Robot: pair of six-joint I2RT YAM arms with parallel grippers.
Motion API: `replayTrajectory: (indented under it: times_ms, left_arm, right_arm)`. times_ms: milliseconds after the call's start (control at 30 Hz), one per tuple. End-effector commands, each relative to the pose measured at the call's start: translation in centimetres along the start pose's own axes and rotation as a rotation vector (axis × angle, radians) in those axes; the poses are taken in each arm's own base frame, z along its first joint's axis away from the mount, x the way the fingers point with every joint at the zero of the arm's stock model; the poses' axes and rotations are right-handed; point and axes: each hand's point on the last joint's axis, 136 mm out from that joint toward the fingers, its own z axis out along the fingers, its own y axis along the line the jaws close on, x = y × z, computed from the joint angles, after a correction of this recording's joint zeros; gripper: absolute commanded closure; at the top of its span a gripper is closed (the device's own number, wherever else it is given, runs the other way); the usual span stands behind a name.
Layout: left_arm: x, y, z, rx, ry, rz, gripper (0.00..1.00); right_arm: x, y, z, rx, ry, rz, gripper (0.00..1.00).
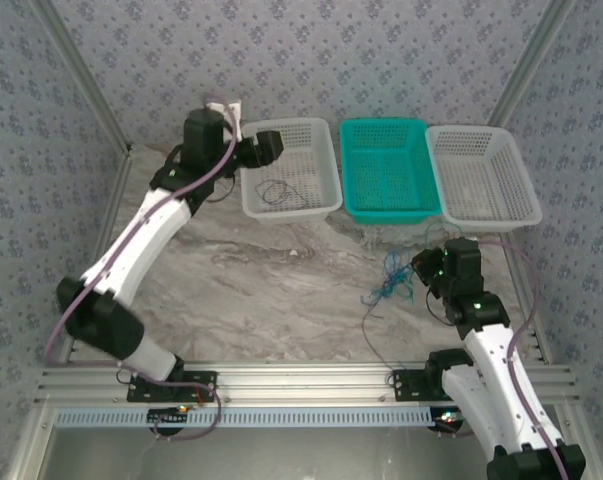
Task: Untangle the cables
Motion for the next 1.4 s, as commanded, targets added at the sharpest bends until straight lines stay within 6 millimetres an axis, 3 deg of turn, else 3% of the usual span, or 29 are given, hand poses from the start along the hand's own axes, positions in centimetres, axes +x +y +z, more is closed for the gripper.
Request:
replayTrajectory:
  times_ms: [0,167,367,467,667,867,1067,1200,1367]
  left_arm:
    - [3.6,-4.6,-2.3,0.169,0.004,0.028,0.19]
    - [11.9,-9.1,-3.9,0.332,0.068,0.037,0.20]
    - [21.3,-12.4,-2.3,0.423,0.220,0.017,0.19]
    - [24.8,-13.9,-1.1,0.448,0.292,0.008,0.19]
    - [29.1,-15.9,2.4,0.466,0.346,-0.001,0.15]
    - [33.5,-19.1,4.8,0.582,0.424,0.021,0.11]
    - [37.4,-17.9,8.3,0.478,0.479,-0.021,0.11]
    - [39.2,-16.9,9.9,0.412,0.527,-0.034,0.23]
    - [39.9,-16.2,9.8,0.380,0.548,-0.066,0.76]
  right_arm:
    - [-0.8,4.1,-1.9,-0.122,-0.011,0.049,1.00]
    - [-2.8,8.0,-3.3,-0.156,-0.087,0.069,1.00]
    - [-5.4,11.0,-4.4,-0.197,-0.201,0.115,1.00]
    - [-6.4,12.6,-4.9,-0.234,-0.225,0.125,1.00]
    - [-7.3,14.4,-5.7,-0.263,-0.249,0.123,1.00]
    - [-8.0,14.6,-6.1,-0.258,-0.284,0.132,1.00]
    - [-8.5,14.9,-6.2,-0.267,-0.308,0.134,1.00]
    - [-8.4,14.8,-5.9,-0.259,-0.302,0.128,1.00]
    - [-9.0,13.6,-6.0,-0.210,-0.331,0.129,1.00]
